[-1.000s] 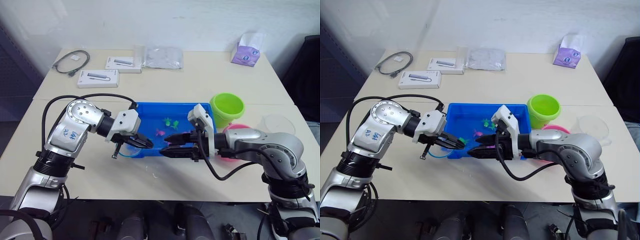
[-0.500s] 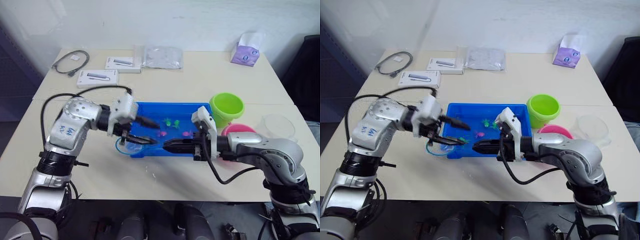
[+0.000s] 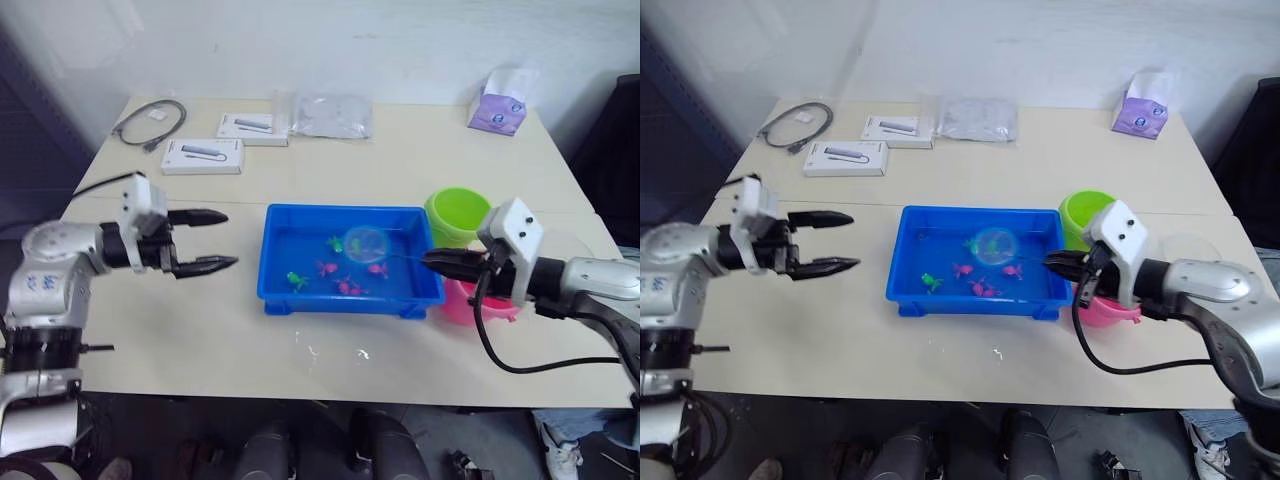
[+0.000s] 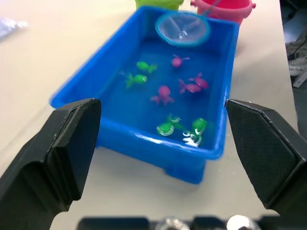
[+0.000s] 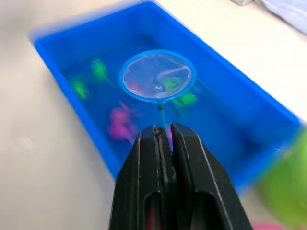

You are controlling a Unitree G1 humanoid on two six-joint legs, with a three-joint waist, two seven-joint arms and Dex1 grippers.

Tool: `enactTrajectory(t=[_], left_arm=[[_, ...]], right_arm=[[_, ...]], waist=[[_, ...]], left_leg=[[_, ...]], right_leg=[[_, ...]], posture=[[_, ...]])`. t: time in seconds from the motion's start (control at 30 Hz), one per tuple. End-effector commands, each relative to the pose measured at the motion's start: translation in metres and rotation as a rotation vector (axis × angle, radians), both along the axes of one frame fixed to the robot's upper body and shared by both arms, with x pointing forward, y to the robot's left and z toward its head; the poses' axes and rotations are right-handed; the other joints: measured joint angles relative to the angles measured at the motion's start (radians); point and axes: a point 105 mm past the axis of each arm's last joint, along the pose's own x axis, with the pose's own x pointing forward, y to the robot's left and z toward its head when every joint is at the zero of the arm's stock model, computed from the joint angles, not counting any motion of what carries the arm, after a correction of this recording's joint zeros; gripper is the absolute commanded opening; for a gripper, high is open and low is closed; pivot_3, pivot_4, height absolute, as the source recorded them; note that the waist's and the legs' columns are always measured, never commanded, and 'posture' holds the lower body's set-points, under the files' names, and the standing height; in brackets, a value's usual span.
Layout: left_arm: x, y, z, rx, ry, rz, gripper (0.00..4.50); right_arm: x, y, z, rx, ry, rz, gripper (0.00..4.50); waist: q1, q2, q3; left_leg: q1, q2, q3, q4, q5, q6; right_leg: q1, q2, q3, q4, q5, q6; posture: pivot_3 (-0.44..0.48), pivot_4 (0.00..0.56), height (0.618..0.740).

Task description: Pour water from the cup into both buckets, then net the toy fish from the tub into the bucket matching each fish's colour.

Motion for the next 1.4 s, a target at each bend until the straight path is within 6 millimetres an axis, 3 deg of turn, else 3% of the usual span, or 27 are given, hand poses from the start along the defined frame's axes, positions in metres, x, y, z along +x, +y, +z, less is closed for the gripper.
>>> enactTrajectory(t=[0.03,0.17,0.33,0.5,0.7,0.97,1.4], left_arm=[[-0.006,-0.021,0.009,-0.057,-0.057,-0.031,4.45],[-0.004,-0.037,0.001,-0.08,-0.038,-0.065,4.45],[0.001,-0.044,-0.005,-0.064,-0.038,-0.089,4.45],[0.002,-0.05,-0.008,-0.075,-0.03,-0.107,4.45],[0.001,-0.054,-0.012,-0.076,-0.025,-0.121,4.45],[0.001,-0.056,-0.014,-0.076,-0.014,-0.138,4.45],[0.004,-0.053,-0.016,-0.07,-0.012,-0.144,4.45]], right_arm=[[0.01,-0.006,0.008,-0.144,-0.138,-0.027,0.0],[0.027,-0.005,0.007,-0.327,-0.217,-0.053,0.0],[0.038,-0.001,0.007,-0.437,-0.252,-0.062,0.0],[0.035,-0.005,0.002,-0.552,-0.246,-0.049,0.0],[0.025,-0.002,-0.006,-0.565,-0.183,-0.007,0.0],[0.017,0.009,-0.016,-0.425,-0.061,-0.019,0.0],[0.013,0.023,-0.01,-0.05,0.037,-0.124,0.0]], waist=[[0.004,0.0,0.0],[0.003,0.0,0.0],[-0.002,0.0,0.0],[0.0,0.0,0.0],[0.003,0.0,0.0],[0.003,0.0,0.0],[0.005,0.0,0.0]], left_leg=[[0.0,0.0,0.0,0.0,0.0,0.0],[0.001,0.0,0.001,0.001,0.0,0.0],[0.001,0.001,0.001,0.001,0.001,-0.001],[0.0,0.001,0.001,0.001,0.001,-0.001],[0.0,0.0,0.001,0.001,0.001,-0.001],[0.0,0.001,0.0,0.001,0.001,-0.001],[0.0,0.0,0.0,0.002,0.001,-0.001]], right_leg=[[0.0,0.0,0.0,0.0,0.0,0.0],[0.0,0.0,0.001,0.001,0.0,0.0],[0.0,0.001,0.0,0.002,0.0,0.0],[-0.001,0.001,-0.001,0.001,0.0,0.0],[0.0,0.001,-0.001,0.001,0.0,0.0],[0.0,0.001,-0.001,0.001,0.0,0.0],[0.0,0.001,-0.002,0.002,0.0,0.0]], posture=[[0.0,0.15,0.74],[0.0,0.15,0.74],[0.0,0.15,0.74],[0.0,0.15,0.74],[0.0,0.15,0.74],[0.0,0.15,0.74],[0.0,0.15,0.74]])
